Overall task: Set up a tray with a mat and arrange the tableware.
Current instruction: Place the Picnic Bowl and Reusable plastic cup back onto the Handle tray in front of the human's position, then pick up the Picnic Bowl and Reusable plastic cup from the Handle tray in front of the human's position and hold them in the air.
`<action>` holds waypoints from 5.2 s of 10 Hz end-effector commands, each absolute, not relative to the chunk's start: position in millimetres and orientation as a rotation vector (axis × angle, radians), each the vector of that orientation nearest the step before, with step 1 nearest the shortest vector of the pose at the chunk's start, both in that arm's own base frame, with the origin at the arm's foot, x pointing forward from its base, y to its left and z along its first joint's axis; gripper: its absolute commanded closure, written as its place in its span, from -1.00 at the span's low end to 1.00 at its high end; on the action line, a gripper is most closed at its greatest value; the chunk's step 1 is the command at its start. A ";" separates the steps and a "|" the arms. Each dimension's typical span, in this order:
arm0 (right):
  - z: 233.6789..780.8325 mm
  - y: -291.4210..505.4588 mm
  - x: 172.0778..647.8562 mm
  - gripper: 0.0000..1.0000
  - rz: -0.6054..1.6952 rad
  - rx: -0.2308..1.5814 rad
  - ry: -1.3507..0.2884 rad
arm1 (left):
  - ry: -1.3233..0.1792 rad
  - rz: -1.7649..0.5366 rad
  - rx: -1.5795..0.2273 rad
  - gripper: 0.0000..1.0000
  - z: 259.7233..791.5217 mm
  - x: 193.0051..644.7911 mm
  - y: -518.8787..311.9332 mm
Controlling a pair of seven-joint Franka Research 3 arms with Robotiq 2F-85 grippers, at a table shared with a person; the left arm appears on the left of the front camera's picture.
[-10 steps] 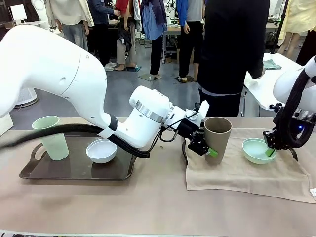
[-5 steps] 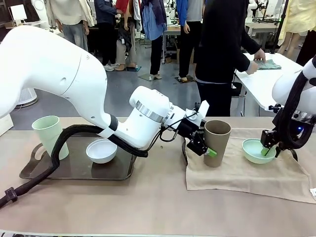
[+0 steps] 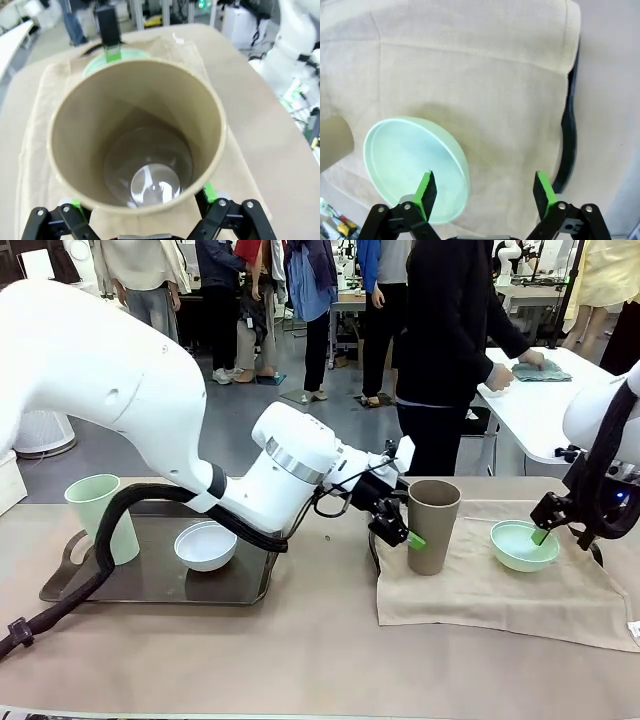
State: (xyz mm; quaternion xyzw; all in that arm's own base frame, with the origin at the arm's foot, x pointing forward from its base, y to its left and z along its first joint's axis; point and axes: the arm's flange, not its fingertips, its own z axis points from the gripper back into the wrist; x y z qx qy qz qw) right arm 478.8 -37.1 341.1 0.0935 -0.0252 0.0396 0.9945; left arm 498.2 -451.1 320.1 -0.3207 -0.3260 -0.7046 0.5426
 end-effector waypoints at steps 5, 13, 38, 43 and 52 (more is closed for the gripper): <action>396.3 -73.9 420.8 -1.00 0.111 0.144 -0.128 | -0.621 -1.557 -0.619 -1.00 376.2 468.7 -387.0; 500.6 -67.8 363.1 -1.00 0.104 0.026 -0.194 | -0.407 -0.945 -0.055 -1.00 587.6 350.2 -332.1; 518.4 -123.0 355.4 -1.00 -0.144 0.316 -0.142 | -0.418 -0.337 -0.347 -1.00 616.9 303.8 -11.8; 543.9 -109.8 368.3 -1.00 0.056 0.840 0.195 | -0.410 -0.467 -0.555 -1.00 611.2 335.1 -50.7; 545.2 -172.4 352.9 -1.00 0.082 1.265 0.270 | -0.529 -0.330 -1.028 -1.00 567.8 360.9 43.4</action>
